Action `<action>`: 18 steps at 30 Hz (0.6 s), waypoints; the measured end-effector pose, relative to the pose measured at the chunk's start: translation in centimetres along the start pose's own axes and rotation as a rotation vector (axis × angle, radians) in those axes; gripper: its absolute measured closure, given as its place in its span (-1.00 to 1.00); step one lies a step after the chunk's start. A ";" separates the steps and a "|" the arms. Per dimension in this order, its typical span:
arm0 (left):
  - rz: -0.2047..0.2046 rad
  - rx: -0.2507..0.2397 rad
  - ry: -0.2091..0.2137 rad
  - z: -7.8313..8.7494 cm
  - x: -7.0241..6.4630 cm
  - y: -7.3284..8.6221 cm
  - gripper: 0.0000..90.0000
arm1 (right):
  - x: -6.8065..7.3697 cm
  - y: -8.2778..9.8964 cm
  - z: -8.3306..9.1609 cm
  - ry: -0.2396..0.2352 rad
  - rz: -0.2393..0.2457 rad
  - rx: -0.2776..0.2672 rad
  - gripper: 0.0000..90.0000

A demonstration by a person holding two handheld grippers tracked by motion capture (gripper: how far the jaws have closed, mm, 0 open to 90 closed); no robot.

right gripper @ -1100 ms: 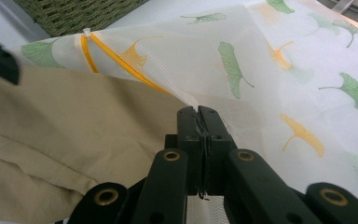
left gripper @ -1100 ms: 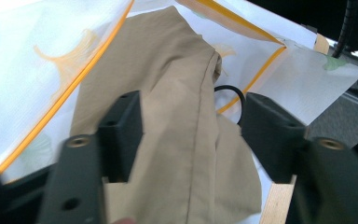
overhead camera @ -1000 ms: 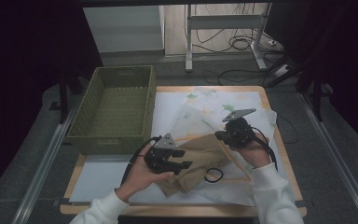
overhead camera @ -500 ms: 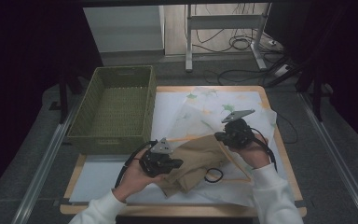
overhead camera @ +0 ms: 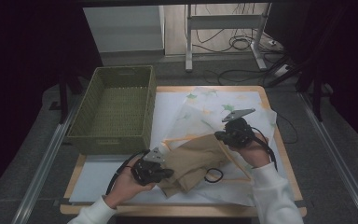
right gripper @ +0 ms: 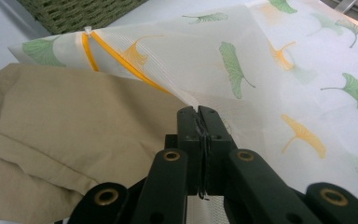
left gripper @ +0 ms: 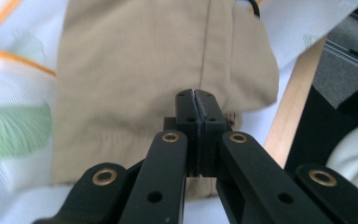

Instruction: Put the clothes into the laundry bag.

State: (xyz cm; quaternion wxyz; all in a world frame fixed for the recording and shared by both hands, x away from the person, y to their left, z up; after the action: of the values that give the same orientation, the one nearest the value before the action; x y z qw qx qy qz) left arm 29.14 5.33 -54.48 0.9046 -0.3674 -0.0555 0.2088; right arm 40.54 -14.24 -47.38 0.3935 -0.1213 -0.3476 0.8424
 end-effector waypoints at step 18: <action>0.009 0.049 0.008 -3.2 0.3 0.6 1.00 | 0.2 -0.2 0.1 -0.005 0.007 -0.001 0.94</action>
State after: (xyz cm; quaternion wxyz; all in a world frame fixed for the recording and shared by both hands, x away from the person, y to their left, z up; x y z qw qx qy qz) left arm 30.07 3.81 -57.21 0.9126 -0.3463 -0.0452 0.2125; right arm 40.50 -14.09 -47.13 0.3895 -0.1205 -0.3485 0.8440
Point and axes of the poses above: each handheld gripper's, and its own axes: z roughly backward along the jaws, y roughly out of its underside, x roughly to its left, the point moved 9 cm from there along -z, roughly forward along the jaws, and after that the axes turned 9 degrees about -z, right-handed, at the moved point
